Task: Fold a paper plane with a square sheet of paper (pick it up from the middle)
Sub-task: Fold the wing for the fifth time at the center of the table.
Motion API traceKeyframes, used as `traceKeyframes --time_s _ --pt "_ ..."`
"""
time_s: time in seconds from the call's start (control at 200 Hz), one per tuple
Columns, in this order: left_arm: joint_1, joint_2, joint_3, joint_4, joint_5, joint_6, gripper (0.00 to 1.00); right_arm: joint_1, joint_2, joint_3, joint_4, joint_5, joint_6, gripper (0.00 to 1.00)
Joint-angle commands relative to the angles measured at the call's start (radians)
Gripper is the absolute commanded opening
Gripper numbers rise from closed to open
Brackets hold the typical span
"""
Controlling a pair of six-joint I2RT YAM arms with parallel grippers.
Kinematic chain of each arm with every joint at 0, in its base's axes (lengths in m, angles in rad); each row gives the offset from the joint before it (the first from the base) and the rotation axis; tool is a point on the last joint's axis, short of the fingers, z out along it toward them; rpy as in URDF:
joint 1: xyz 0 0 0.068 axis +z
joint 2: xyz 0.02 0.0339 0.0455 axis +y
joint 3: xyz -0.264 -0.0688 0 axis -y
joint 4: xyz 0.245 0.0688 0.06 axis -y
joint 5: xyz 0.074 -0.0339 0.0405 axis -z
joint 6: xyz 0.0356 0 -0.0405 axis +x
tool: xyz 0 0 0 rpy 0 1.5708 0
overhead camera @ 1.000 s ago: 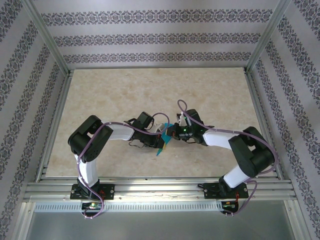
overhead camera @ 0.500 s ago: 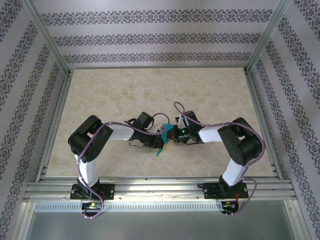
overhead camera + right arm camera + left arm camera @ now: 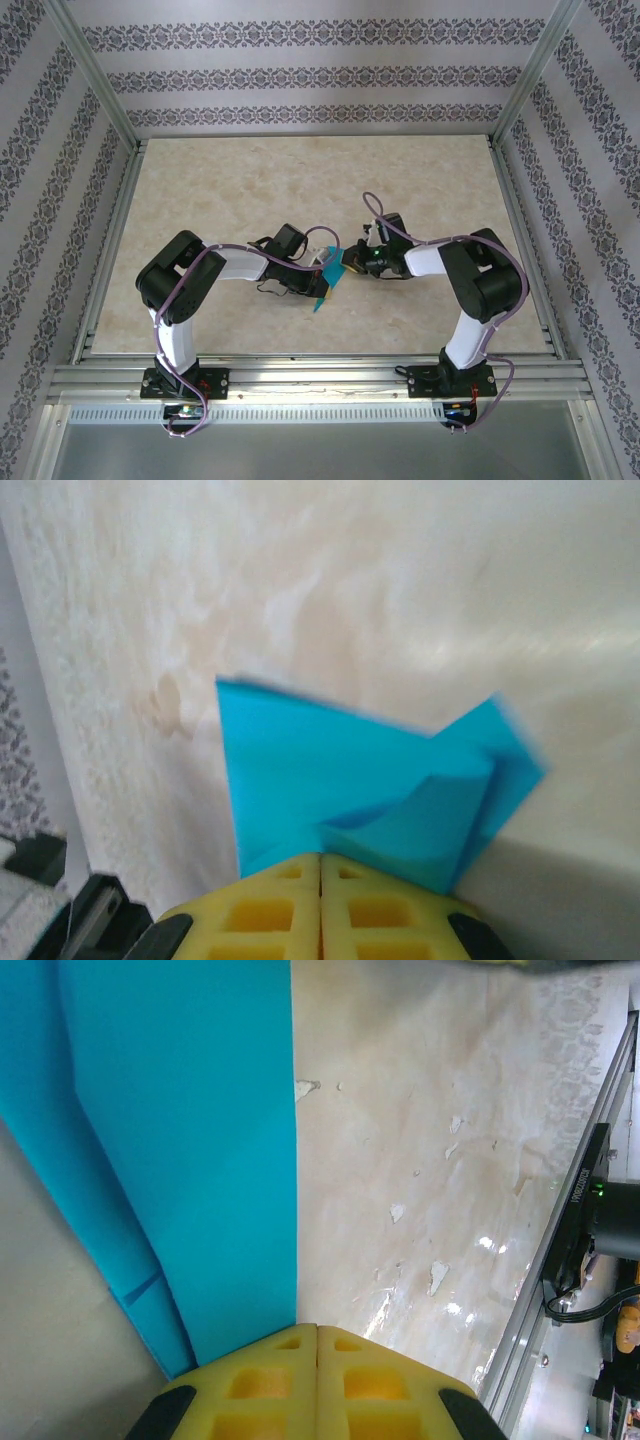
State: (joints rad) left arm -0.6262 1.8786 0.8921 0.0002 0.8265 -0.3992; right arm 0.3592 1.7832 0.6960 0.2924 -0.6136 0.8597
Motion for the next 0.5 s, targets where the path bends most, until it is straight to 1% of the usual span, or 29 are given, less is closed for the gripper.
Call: traceKeyframes --time_s 0.0,0.07,0.14,0.225,0.35,0.495 --pt "0.001 0.028 -0.053 -0.173 -0.038 0.027 0.00 -0.044 0.007 0.035 -0.055 0.153 -0.032 0.08" --pt "0.002 0.028 -0.054 -0.172 -0.037 0.026 0.00 -0.048 -0.002 0.056 -0.104 0.190 -0.053 0.08" --pt "0.002 0.028 -0.055 -0.170 -0.037 0.024 0.00 -0.048 -0.003 0.092 -0.190 0.236 -0.079 0.08" --pt "0.001 0.028 -0.054 -0.170 -0.039 0.023 0.00 -0.054 0.003 0.111 -0.233 0.282 -0.093 0.08" --pt "0.003 0.030 -0.054 -0.169 -0.034 0.025 0.00 -0.072 0.005 0.125 -0.234 0.285 -0.092 0.09" --pt "0.003 0.030 -0.053 -0.171 -0.035 0.025 0.00 -0.071 -0.041 0.179 -0.306 0.285 -0.125 0.09"
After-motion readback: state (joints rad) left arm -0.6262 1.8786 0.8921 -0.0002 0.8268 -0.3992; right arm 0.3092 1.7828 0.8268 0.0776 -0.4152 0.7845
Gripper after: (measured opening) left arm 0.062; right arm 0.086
